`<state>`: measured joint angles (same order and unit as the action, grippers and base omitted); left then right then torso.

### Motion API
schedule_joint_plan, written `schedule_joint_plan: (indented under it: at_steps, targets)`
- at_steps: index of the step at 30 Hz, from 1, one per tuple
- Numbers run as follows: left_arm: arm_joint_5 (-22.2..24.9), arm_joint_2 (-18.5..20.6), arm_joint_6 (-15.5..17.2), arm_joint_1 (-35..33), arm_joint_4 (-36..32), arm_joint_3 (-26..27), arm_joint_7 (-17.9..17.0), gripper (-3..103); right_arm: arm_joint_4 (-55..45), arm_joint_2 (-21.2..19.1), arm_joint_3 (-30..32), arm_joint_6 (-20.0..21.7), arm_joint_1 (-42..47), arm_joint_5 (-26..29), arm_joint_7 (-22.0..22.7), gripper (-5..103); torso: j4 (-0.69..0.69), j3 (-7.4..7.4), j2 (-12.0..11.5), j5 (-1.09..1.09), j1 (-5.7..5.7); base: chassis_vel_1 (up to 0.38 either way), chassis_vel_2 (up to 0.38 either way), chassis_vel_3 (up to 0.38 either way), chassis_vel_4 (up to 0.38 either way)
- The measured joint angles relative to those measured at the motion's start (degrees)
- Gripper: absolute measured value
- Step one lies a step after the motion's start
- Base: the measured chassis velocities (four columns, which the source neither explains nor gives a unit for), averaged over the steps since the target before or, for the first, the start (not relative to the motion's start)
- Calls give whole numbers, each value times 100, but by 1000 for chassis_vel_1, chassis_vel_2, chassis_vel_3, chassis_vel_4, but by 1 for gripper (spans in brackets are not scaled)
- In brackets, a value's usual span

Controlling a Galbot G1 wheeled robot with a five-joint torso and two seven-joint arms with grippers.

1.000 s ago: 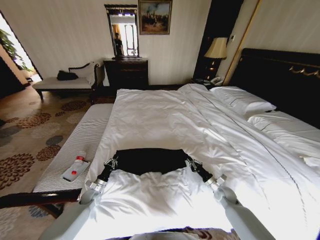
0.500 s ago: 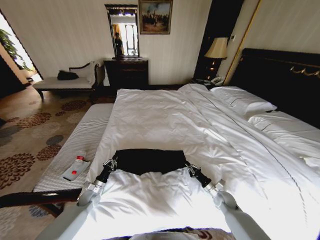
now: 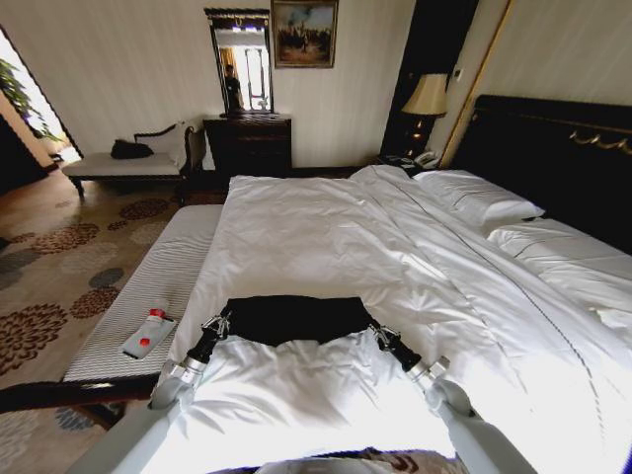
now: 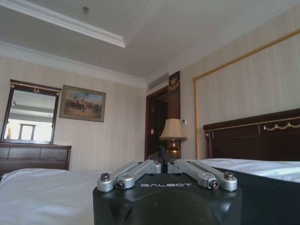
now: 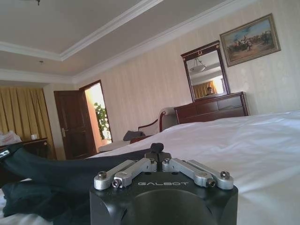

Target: Fold the clothes on the bed.

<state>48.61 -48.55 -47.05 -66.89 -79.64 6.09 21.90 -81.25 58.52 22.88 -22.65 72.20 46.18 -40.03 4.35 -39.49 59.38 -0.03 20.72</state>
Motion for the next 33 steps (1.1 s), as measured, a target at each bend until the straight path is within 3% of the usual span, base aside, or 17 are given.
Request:
schedule_joint_plan:
  at_steps: [6, 9, 11, 14, 16, 17, 18, 20, 21, 22, 23, 25, 27, 29, 30, 32, 33]
  targets:
    - [5, 99, 0, -82, -52, 54, 169, 1, 47, -13, -38, 17, -78, 9, 24, 0, -1, 0, 0, 5, 0, 0, 0, 0, 0]
    - [53, 149, 0, -173, -85, 131, 568, -1, 8, -14, -29, 9, 38, -41, -5, -1, -1, 2, 1, 8, 0, 0, 0, 0, 0]
    - [64, 162, 0, -201, -104, 148, 630, -1, 0, -13, -19, 7, 66, -45, -28, -1, -1, 1, 1, 8, 0, 0, 0, 0, 0]
    - [169, 285, 0, -395, -251, 233, 947, 15, -65, -18, 59, -24, 232, -78, -150, 13, -3, 1, 1, 2, 0, 0, 0, 0, 0]
    - [190, 337, 2, -476, -286, 280, 1043, 21, -91, -24, 84, -30, 284, -85, -166, 13, -4, 0, 0, 2, 0, 0, 0, 0, 0]
    - [213, 414, 15, -616, -325, 376, 1213, 27, -140, -40, 127, -46, 374, -110, -181, 24, -11, -1, -1, 1, 0, 0, 0, 0, 0]
    - [213, 414, 15, -616, -325, 376, 1213, 27, -140, -40, 127, -46, 374, -110, -181, 24, -11, -1, -1, 1, 0, 0, 0, 0, 0]
    - [287, 513, 17, -797, -346, 520, 1471, 31, -163, -70, 170, -88, 449, -157, -183, 28, -12, -2, -1, -6, 0, 0, 0, 0, 0]
    - [390, 596, 20, -944, -355, 674, 1682, 43, -163, -107, 206, -138, 484, -201, -183, 34, -13, -2, -2, -9, 0, 0, 0, 0, 0]
    - [480, 652, 19, -1039, -377, 806, 1825, 43, -164, -131, 230, -163, 501, -210, -183, 40, -12, -2, -2, -9, 0, 0, 0, 0, 0]
    - [480, 652, 19, -1039, -377, 806, 1825, 43, -164, -131, 230, -163, 501, -210, -183, 40, -12, -2, -2, -9, 0, 0, 0, 0, 0]
    - [701, 759, 20, -1227, -432, 1113, 1972, 54, -200, -200, 333, -178, 579, -143, -179, 51, -8, -2, -2, -4, 0, 0, 0, 0, 0]
    - [814, 780, 20, -1291, -484, 1262, 1882, 59, -274, -224, 410, -174, 638, -65, -150, 56, -7, -2, -2, -4, 0, 0, 0, 0, 0]
    - [886, 771, 22, -1332, -604, 1450, 1459, 70, -459, -253, 569, -122, 761, 93, -23, 67, -4, -1, -2, -1, 0, 0, 0, 0, 0]
    - [886, 771, 22, -1332, -604, 1450, 1459, 70, -459, -253, 569, -122, 761, 93, -23, 67, -4, -1, -2, -1, 0, 0, 0, 0, 0]
    - [870, 699, 38, -1347, -835, 1588, 827, 80, -739, -309, 793, 25, 948, 187, 251, 78, -1, -1, -2, -1, 0, 0, 0, 0, 0]
    - [777, 655, 93, -1352, -982, 1626, 399, 86, -880, -355, 894, 130, 1036, 227, 401, 78, -1, -1, -2, -3, 1, 0, 0, 0, 0]
